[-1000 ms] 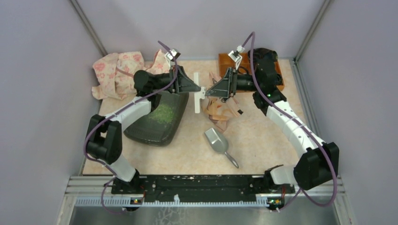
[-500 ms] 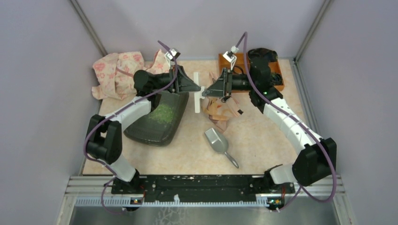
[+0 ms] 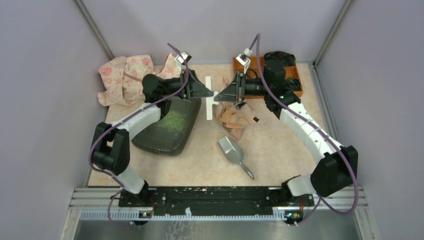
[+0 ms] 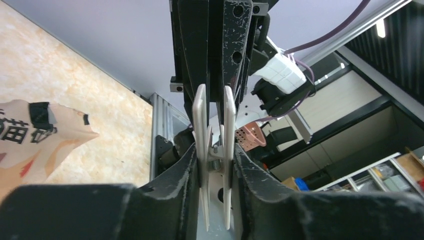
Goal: Fill the litter box with clean litter
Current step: Adjust the clamp.
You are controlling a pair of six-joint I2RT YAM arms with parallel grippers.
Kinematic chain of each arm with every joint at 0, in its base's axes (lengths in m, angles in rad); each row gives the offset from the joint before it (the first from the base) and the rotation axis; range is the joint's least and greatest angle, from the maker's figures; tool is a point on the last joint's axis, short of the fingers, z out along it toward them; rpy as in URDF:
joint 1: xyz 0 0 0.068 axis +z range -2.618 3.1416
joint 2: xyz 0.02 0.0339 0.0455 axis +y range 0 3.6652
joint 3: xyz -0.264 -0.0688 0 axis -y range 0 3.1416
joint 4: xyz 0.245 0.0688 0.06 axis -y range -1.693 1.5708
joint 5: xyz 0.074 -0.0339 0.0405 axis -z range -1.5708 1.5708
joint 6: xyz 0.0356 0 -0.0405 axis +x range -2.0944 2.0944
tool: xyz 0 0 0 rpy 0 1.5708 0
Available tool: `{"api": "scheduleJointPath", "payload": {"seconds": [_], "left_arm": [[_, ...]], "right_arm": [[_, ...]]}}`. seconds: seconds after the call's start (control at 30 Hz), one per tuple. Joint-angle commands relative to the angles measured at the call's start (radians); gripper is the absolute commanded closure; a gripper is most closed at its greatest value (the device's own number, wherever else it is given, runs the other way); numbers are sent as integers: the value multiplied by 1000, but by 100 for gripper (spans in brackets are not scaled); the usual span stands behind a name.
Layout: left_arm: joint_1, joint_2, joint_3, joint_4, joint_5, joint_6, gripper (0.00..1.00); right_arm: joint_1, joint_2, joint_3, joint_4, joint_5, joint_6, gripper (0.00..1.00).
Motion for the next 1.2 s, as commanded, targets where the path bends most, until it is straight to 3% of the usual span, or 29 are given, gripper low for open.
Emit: {"api": "scheduleJointPath", "payload": {"seconds": [0.0, 0.13, 0.4, 0.5, 0.57, 0.67, 0.8, 0.87, 0.93, 1.1, 1.17], "left_arm": [[-1, -33, 21, -102, 4, 101, 64], [6, -57, 47, -280, -13, 224, 49], [60, -48, 146, -412, -16, 275, 46], [98, -56, 178, -480, -13, 308, 45], [124, -61, 212, -609, -33, 388, 45], [126, -33, 351, -1043, -152, 632, 52], [61, 101, 635, -1554, -387, 936, 74], [16, 174, 761, -1719, -527, 1022, 88], [-30, 235, 845, -1829, -645, 1088, 92], [-135, 319, 938, -1994, -931, 1205, 79], [-167, 343, 973, -2049, -979, 1234, 59]], "right_arm": [[13, -14, 83, -44, 53, -69, 100], [12, -20, 113, -129, 96, -121, 100], [12, -21, 160, -276, 192, -218, 100], [11, -15, 248, -480, 307, -337, 100], [10, -16, 290, -597, 390, -405, 100], [11, -31, 359, -747, 533, -478, 100], [14, -46, 416, -919, 751, -554, 100], [15, -56, 413, -970, 849, -578, 100], [16, -61, 402, -1009, 915, -593, 100], [17, -87, 385, -1064, 1012, -596, 100], [17, -92, 391, -1093, 1069, -605, 100]]}}
